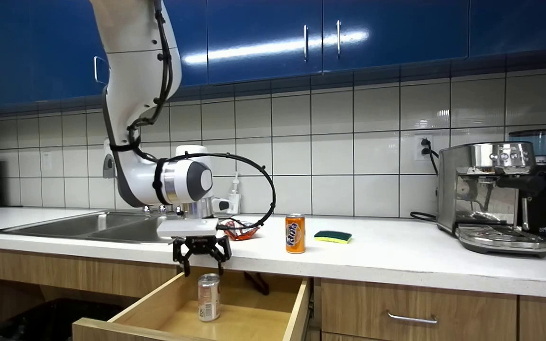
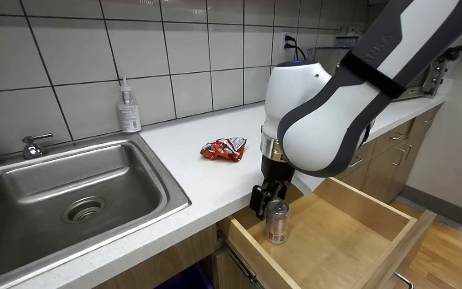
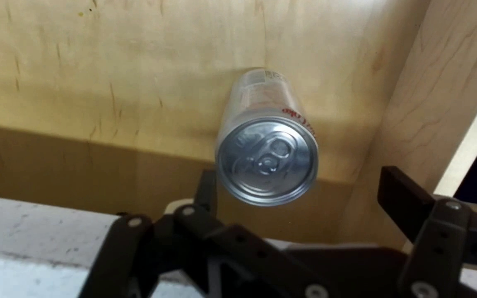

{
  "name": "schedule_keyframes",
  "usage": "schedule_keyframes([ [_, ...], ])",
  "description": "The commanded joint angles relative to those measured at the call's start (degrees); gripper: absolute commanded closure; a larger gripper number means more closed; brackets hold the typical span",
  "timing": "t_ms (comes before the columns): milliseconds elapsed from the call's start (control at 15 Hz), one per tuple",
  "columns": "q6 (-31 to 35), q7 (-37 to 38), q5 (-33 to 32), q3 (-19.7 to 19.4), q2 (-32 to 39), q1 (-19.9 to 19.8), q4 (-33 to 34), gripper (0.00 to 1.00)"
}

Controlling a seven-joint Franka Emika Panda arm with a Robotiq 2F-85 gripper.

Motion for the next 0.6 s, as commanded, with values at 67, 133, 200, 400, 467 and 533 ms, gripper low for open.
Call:
schedule_keyframes([
  [67, 2.29, 4.14, -2.56, -1.88, -7.37, 1.44, -5.61, 0.0],
  [133, 2.35, 4.5, -2.78, -2.04, -8.66, 1.3, -6.1, 0.0],
  [200, 2.42, 4.89, -3.16, -2.34, -9.66, 1.23, -6.46, 0.0],
  [400, 1.26, 5.06, -3.92, -2.79, -12.78, 0.48, -6.59, 0.0],
  [467, 0.79, 4.92, -4.07, -2.95, -13.63, 0.15, -6.46, 0.0],
  [533, 0.31, 4.75, -4.12, -3.12, -14.4, -0.2, -6.22, 0.0],
])
